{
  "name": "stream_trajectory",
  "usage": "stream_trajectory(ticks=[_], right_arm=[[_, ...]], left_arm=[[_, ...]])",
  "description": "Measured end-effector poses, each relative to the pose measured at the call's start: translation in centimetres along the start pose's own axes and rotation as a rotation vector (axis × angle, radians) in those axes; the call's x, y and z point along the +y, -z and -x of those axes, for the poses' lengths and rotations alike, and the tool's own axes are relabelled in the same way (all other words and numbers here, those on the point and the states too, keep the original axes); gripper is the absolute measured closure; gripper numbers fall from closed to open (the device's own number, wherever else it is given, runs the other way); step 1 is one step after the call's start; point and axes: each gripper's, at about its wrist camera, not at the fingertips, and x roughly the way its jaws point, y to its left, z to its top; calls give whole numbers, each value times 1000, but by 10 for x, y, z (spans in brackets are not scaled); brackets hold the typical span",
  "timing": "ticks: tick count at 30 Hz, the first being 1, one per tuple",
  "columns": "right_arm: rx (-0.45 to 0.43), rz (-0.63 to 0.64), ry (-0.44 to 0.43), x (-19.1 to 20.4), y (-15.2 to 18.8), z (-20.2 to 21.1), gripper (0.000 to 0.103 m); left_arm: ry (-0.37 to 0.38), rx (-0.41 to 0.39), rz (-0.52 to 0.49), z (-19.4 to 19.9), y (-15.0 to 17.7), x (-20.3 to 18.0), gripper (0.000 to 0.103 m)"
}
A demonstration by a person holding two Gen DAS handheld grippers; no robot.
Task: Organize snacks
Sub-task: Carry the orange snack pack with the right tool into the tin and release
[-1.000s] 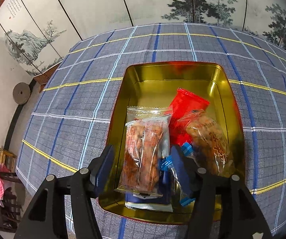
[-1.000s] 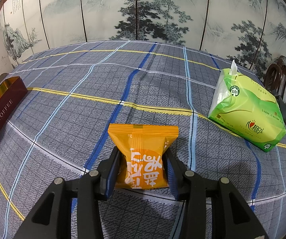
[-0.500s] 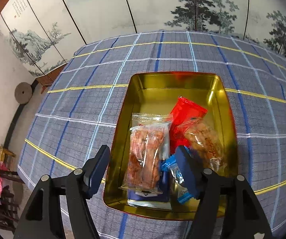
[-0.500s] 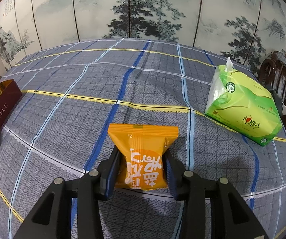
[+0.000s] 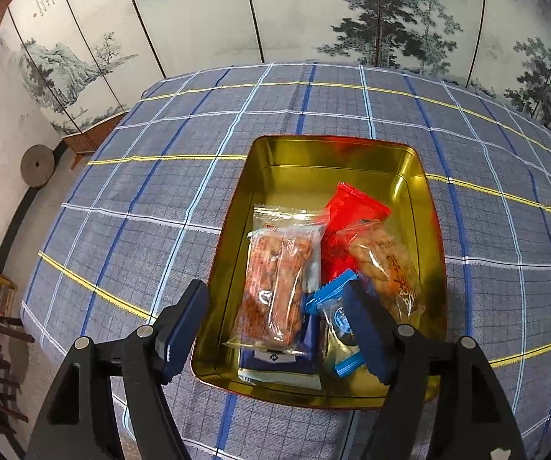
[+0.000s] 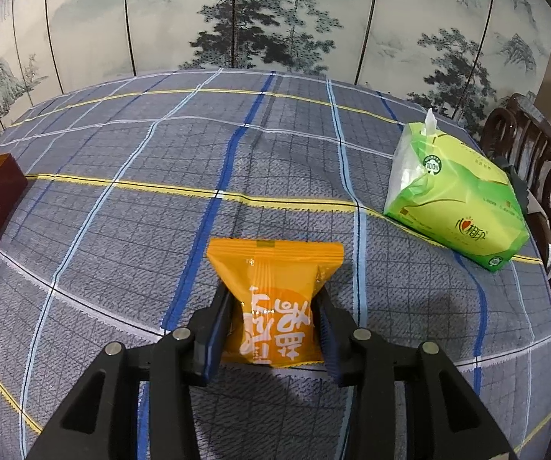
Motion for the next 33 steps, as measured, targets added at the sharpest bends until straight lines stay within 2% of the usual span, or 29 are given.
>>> stream_trajectory(ticks=[9, 16, 22, 33], right_arm=[[-25, -14, -26, 12, 0, 20, 62], [-59, 2, -135, 42, -9, 45, 62], [-71, 41, -251, 90, -16, 66, 62], [-93, 188, -436, 200, -26, 101, 62]], left_arm=[[22, -6, 30, 5, 9, 8, 33], [8, -21, 55, 13, 16, 22, 31], [9, -13, 90, 15, 22, 33, 29], [-2, 11, 121, 13, 34, 52, 26]])
